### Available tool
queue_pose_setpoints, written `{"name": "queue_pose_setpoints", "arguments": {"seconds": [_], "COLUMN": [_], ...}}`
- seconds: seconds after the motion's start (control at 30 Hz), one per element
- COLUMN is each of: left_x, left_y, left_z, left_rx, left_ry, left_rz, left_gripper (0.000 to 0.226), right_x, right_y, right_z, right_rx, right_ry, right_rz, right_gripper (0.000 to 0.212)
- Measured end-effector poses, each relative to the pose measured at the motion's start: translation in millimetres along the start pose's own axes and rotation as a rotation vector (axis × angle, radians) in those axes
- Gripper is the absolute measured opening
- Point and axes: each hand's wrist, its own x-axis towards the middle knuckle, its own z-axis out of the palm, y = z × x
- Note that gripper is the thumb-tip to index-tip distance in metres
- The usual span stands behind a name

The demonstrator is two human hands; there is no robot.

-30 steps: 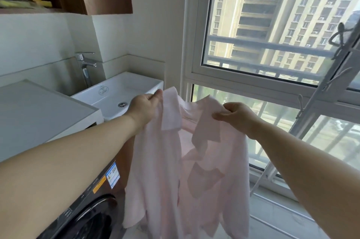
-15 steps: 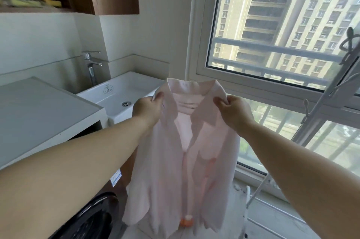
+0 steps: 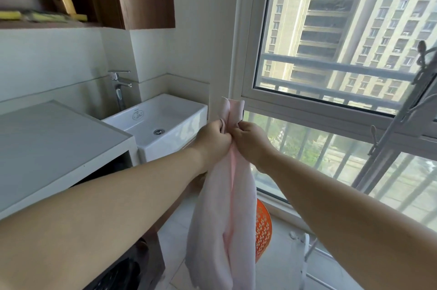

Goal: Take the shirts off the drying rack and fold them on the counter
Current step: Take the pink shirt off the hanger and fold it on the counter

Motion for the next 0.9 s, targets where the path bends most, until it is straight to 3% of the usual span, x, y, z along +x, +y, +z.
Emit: {"name": "queue_pose_setpoints", "arguments": {"seconds": [0.1,0.23,0.3,0.33,0.4,0.47,0.5,0.6,0.67,0.73,0.8,0.9], "left_x": [-7,-15,-15,-15,-12,-7,-6,-15,-16,-12,-9,-10], "left_y": [2,0,-6,-8,-14,-20,-23,-25,-27,-27,-24,-19], "left_z": [-8,-20,-25,-28,-36,-50,-57,-72,-72,-66,-63,-56], "left_rx": [-0.152,-0.323,-0.342,-0.317,-0.193,-0.105,-0.081,-0.232,-0.424,-0.509,-0.421,-0.296], "left_ry": [-0.139,-0.400,-0.500,-0.477,-0.252,-0.045,-0.077,-0.494,-0.591,-0.495,-0.313,-0.154], "left_rz": [-0.039,-0.032,-0.036,-0.037,-0.038,-0.082,-0.142,-0.260,-0.226,-0.197,-0.177,-0.097], "left_gripper": [0.010,0.040,0.051,0.049,0.033,0.023,0.030,0.027,0.039,0.037,0.024,0.015], "right_x": [-3,-7,-6,-5,-6,-7,-7,-3,0,3,4,2], "right_y": [4,11,15,16,20,20,20,16,11,12,17,27], "right_z": [-2,-8,-11,-11,-10,-10,-12,-20,-22,-21,-19,-16], "right_rx": [0.145,0.131,0.127,0.127,0.131,0.213,0.293,0.494,0.528,0.514,0.461,0.095], "right_ry": [-0.116,-0.165,-0.154,-0.153,-0.152,-0.178,-0.205,-0.301,-0.351,-0.365,-0.357,-0.312], "right_rz": [0.044,0.072,0.086,0.096,0.116,0.129,0.130,0.105,0.068,0.049,0.045,-0.016], "right_gripper": [0.022,0.039,0.020,0.012,0.007,0.026,0.034,0.031,0.029,0.029,0.031,0.021]}}
